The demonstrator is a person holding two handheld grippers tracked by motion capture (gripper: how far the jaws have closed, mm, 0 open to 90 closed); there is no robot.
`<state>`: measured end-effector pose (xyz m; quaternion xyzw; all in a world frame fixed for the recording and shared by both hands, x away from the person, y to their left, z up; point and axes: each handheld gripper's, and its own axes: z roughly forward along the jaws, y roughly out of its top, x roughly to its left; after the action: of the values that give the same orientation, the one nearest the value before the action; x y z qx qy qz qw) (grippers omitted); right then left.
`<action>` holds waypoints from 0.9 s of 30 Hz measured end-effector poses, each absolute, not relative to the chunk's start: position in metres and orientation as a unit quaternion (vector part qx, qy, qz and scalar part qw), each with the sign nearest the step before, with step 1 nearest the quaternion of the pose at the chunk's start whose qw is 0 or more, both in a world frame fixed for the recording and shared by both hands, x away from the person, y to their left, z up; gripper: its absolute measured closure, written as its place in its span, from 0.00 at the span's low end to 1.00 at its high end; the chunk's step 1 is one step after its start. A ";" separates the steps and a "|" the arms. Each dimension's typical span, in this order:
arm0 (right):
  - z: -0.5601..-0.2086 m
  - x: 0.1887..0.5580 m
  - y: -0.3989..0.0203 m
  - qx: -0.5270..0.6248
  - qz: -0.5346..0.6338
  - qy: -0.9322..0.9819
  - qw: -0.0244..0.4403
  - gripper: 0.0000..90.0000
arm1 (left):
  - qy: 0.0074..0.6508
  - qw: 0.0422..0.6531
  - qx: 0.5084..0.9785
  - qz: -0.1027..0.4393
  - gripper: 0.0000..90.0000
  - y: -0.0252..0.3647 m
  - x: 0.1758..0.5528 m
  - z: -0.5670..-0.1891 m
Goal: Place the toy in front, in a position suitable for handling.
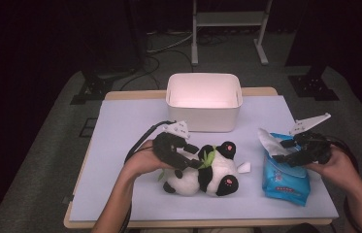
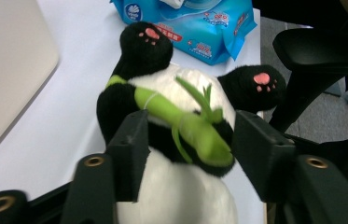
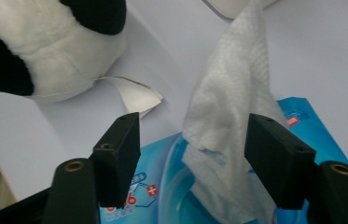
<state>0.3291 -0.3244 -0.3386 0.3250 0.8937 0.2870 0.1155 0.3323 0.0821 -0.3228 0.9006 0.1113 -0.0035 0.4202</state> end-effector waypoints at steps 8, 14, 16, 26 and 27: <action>-0.339 0.355 -0.319 0.339 0.242 0.903 0.110 0.44 | 0.137 0.424 0.895 -0.001 0.40 0.115 0.328 -0.338; -0.355 0.363 -0.315 0.346 0.215 0.907 0.105 0.59 | 0.146 0.415 0.898 0.006 0.34 0.133 0.327 -0.352; -0.359 0.363 -0.317 0.351 0.217 0.904 0.109 0.68 | 0.146 0.419 0.896 0.009 0.31 0.136 0.328 -0.353; -0.363 0.361 -0.329 0.390 0.250 0.882 0.089 0.92 | 0.154 0.421 0.894 0.018 0.26 0.137 0.327 -0.364; -0.363 0.361 -0.329 0.390 0.250 0.882 0.089 0.92 | 0.154 0.421 0.894 0.018 0.25 0.137 0.327 -0.364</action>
<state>0.3610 -0.3289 -0.3634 0.3904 0.8817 0.2496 0.0892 0.3274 0.1369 -0.3636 0.8938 0.1543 0.0178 0.4208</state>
